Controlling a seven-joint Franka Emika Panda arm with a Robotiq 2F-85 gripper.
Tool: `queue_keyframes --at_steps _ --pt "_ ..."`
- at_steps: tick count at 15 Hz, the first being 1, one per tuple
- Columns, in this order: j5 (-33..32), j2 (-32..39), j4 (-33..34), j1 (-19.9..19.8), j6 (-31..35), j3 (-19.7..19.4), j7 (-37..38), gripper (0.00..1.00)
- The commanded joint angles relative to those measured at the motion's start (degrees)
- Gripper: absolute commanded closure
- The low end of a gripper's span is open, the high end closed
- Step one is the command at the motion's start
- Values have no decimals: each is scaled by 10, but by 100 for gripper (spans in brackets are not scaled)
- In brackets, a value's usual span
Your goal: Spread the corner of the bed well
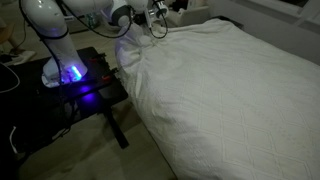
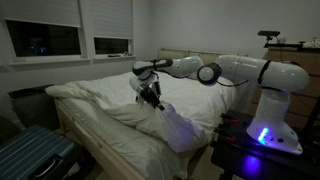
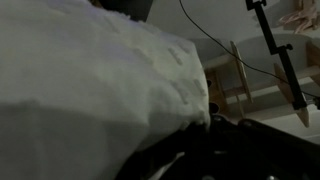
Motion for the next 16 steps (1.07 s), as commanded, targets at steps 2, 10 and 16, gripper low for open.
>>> queue_keyframes --at_steps 2,10,16 --pt "25 -1 86 -64 -2 22 -4 99" --pt "47 -91 57 -230 59 33 -7 99" --pt "-55 -191 59 -295 35 -42 -76 99"
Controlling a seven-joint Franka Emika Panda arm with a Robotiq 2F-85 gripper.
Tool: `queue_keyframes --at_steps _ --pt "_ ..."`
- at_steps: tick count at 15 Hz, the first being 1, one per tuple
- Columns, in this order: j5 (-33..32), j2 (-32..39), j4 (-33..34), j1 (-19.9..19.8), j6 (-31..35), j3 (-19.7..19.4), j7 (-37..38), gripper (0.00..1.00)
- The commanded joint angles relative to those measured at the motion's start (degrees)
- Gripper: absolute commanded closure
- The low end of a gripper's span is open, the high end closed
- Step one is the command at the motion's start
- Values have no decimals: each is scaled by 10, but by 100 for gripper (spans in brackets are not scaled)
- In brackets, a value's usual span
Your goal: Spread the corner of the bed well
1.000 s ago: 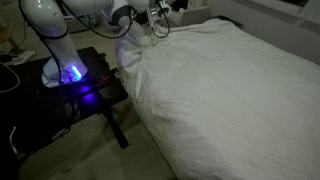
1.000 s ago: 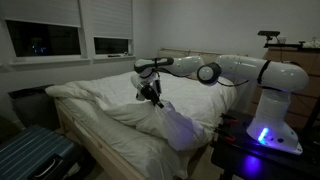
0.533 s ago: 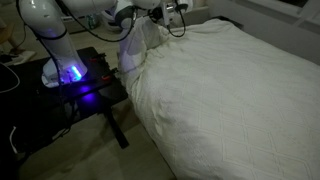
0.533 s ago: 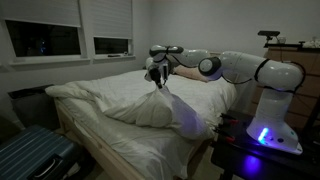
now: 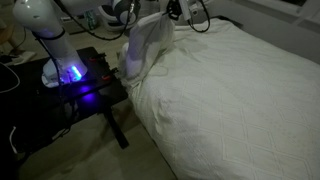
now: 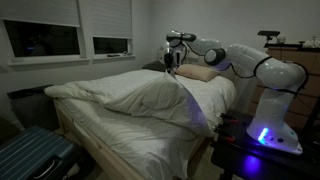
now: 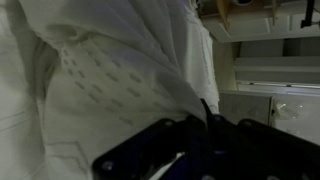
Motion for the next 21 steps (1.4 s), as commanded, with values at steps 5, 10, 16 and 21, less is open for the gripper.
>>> queue_keyframes --at_steps 5,10,16,21 --pt "-131 -144 1 -42 -26 -105 -109 99" --pt "-223 -221 1 -57 -5 -174 -215 99" --pt "-285 -216 -1 -98 158 -235 -304 99" --pt "-310 -178 -15 -94 323 -265 -224 49"
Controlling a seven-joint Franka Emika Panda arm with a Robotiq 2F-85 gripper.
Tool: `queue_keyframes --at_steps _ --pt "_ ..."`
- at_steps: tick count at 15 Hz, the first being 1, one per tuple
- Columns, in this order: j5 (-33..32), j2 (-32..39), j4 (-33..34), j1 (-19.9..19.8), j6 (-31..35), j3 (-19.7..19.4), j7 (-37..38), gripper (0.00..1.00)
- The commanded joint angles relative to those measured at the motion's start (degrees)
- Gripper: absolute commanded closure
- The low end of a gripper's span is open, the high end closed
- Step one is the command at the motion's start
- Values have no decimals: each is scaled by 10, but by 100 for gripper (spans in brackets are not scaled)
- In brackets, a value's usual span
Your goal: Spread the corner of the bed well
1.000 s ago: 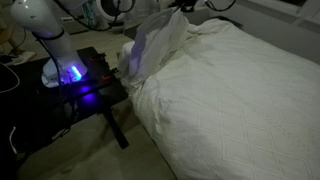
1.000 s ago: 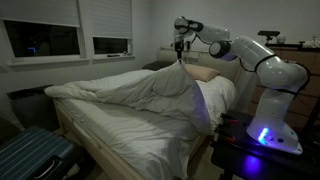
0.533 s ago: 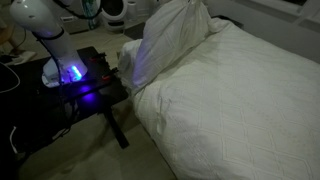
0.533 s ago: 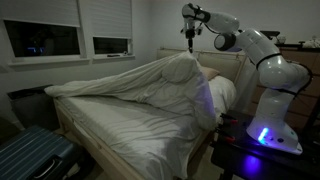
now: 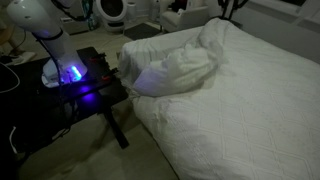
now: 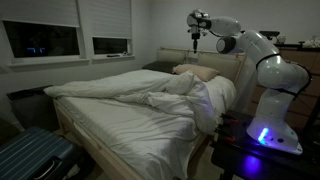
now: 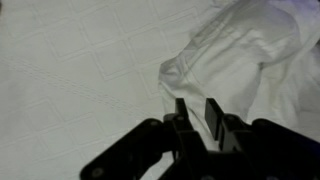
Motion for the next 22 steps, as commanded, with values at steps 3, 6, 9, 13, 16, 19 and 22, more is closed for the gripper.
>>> queue_keyframes --at_steps 3,6,9,13,16,19,22 --pt "-26 6 -9 34 83 -22 111 27" --pt "-1 -2 -21 56 51 3 130 3" --pt "34 0 -24 73 14 36 151 0" --pt "64 39 12 93 -22 59 206 0" --pt "56 59 13 118 -10 54 254 0" --pt "57 76 7 139 -32 56 312 0" --pt "57 99 7 159 -49 54 376 0"
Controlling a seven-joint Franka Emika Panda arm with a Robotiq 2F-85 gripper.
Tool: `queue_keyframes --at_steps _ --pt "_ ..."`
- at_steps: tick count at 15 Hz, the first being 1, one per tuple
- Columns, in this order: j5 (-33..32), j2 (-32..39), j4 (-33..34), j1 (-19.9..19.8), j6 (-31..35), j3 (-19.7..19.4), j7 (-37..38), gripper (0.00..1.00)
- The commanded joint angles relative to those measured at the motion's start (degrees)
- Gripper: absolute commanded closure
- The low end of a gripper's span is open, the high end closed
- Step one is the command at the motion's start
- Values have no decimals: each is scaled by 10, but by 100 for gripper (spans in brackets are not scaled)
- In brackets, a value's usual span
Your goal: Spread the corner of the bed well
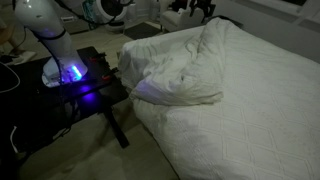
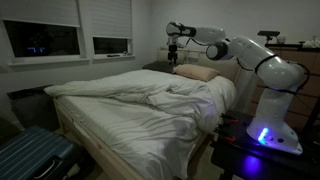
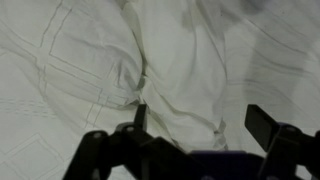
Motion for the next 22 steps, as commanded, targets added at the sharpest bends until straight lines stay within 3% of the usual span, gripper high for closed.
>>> queue_keyframes --at_steps 1,10,13,16,22 --pt "2 25 12 20 -37 -4 78 0" --pt "-7 82 12 60 -133 -18 230 0" --pt "-49 102 15 78 -146 -53 272 0" --pt "-91 123 18 93 -141 -86 303 0" --pt "-188 162 21 119 -45 -151 308 0"
